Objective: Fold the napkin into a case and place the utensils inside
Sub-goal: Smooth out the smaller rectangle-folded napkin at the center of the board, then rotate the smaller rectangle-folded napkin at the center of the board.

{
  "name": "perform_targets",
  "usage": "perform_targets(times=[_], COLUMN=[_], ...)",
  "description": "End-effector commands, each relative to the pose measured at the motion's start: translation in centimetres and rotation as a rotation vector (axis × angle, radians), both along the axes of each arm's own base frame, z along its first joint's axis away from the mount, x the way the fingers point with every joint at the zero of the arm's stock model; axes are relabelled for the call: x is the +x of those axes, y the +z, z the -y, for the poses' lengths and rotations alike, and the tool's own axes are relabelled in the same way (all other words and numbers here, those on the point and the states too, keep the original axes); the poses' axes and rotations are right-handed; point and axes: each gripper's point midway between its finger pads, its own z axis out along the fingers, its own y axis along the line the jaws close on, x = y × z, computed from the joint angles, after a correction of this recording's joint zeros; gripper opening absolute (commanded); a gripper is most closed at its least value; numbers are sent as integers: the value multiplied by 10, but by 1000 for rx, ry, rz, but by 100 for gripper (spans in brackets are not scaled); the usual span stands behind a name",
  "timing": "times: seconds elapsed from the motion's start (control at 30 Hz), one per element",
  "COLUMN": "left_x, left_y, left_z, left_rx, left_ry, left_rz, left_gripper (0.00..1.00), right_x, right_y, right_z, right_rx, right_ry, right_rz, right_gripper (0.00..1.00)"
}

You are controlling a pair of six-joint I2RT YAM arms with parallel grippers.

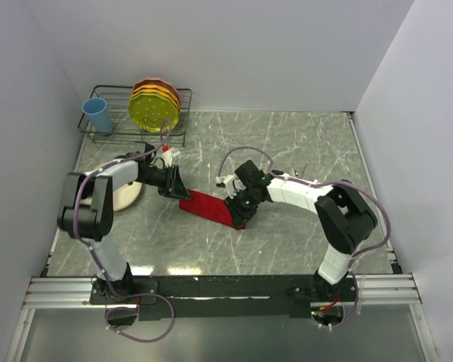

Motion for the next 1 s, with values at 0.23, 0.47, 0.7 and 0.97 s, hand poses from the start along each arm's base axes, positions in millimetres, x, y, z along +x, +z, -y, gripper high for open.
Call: perform_targets(times=[0.23,0.47,0.7,0.97], left_x=[29,72,67,32], left_y=[-64,-35,10,-19], left_z=[-5,-2,-45,-58], left_rx=[148,136,242,436], left_ry=[10,-105,-106,-211], left_rz=[-155,-2,133,141], left_gripper=[30,52,45,38], right_x=[-23,-13,41,60], right_y=[-12,35,73,33], right_z=[-23,-39,-2,9], right_rx=[59,160,141,-21], right_ry=[-16,15,-41,-37], right_rz=[-277,-275,-105,-132], right_gripper=[39,52,88,99])
